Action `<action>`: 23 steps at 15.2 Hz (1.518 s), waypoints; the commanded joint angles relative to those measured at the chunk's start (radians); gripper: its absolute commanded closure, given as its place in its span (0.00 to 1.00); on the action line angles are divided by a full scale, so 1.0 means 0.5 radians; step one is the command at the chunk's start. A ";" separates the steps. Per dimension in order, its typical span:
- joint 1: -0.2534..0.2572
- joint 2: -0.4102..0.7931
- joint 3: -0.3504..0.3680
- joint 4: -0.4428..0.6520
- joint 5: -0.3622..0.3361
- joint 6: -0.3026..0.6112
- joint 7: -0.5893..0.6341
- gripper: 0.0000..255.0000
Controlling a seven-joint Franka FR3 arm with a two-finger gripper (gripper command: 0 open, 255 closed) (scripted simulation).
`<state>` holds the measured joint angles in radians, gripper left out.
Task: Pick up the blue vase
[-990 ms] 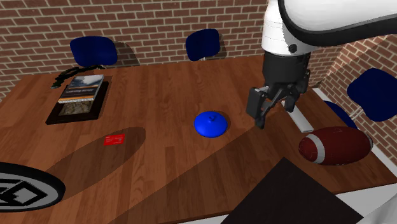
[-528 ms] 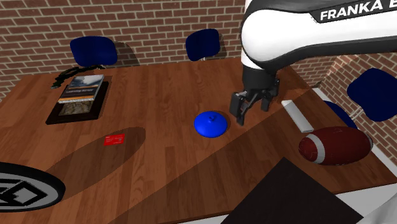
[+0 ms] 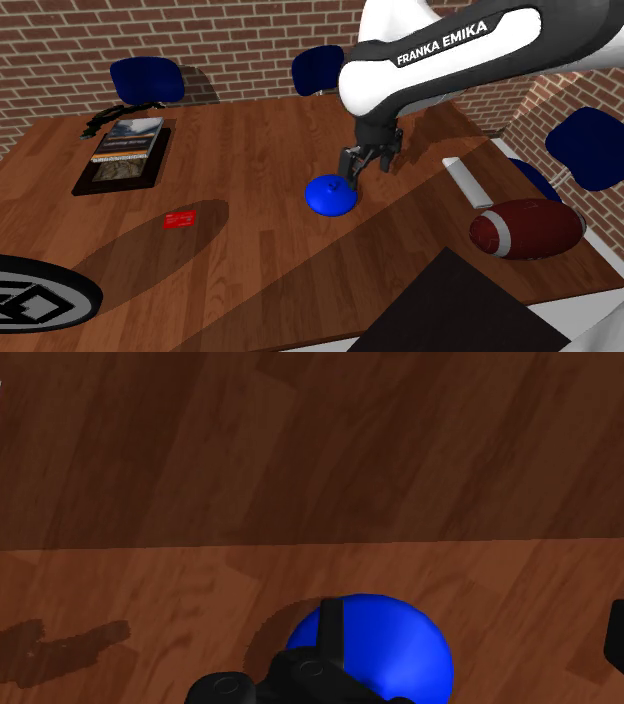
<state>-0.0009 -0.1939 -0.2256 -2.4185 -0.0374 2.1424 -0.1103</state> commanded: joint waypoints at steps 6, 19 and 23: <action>0.007 0.558 -0.044 0.292 0.236 0.325 -0.283 0.00; -0.087 1.190 0.051 0.680 0.534 0.606 -0.574 0.00; -0.094 1.225 0.059 0.682 0.548 0.638 -0.587 1.00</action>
<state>-0.0471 0.4161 -0.1969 -2.0774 0.2353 2.4582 -0.4024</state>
